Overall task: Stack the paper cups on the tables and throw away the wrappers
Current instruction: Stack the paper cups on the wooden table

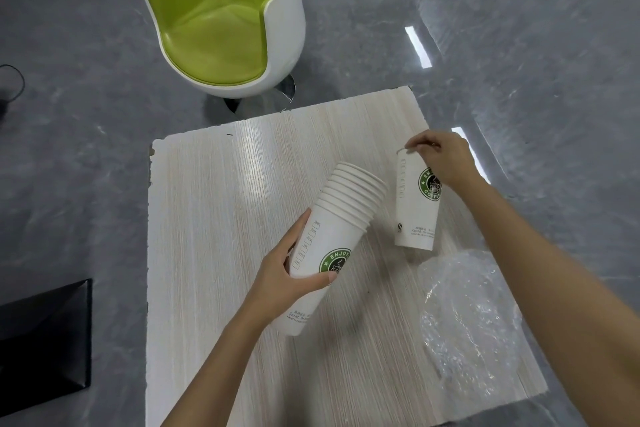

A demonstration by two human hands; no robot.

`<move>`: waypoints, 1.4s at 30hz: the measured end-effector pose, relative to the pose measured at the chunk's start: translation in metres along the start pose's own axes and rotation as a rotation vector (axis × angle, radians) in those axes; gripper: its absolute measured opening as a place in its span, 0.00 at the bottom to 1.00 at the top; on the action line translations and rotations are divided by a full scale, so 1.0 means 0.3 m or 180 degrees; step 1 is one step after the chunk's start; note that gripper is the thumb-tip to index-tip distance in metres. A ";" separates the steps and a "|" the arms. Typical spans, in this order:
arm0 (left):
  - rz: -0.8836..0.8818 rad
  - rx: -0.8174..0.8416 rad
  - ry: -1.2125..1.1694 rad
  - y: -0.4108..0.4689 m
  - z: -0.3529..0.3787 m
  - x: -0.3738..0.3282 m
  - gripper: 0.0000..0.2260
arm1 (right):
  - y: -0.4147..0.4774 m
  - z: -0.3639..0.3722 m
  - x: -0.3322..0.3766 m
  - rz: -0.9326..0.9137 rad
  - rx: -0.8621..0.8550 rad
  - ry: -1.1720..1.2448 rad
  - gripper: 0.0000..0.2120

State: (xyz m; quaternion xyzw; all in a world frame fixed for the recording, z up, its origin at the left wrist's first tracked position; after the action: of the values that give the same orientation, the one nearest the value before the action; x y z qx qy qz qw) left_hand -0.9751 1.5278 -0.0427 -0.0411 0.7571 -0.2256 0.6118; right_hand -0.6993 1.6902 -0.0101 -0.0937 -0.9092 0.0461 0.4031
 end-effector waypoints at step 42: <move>0.0344 0.0324 0.0357 -0.151 -0.012 -0.021 0.44 | -0.470 0.036 0.302 -0.0618 -0.0244 0.1598 0.11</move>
State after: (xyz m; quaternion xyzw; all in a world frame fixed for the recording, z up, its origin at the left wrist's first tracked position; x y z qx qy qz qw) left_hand -0.9867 1.4903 -0.0188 0.0437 0.7789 -0.2324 0.5809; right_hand -0.7857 1.5710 0.0709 -0.0297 -0.7866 -0.0519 0.6146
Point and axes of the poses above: each hand's wrist, its own y-axis towards the middle knuckle, its own z-axis out of the palm, x = y × z, the point moved 10 cm from there along y, towards the middle knuckle, and after that the axes turned 1 degree about -z, right-handed, at the moved point
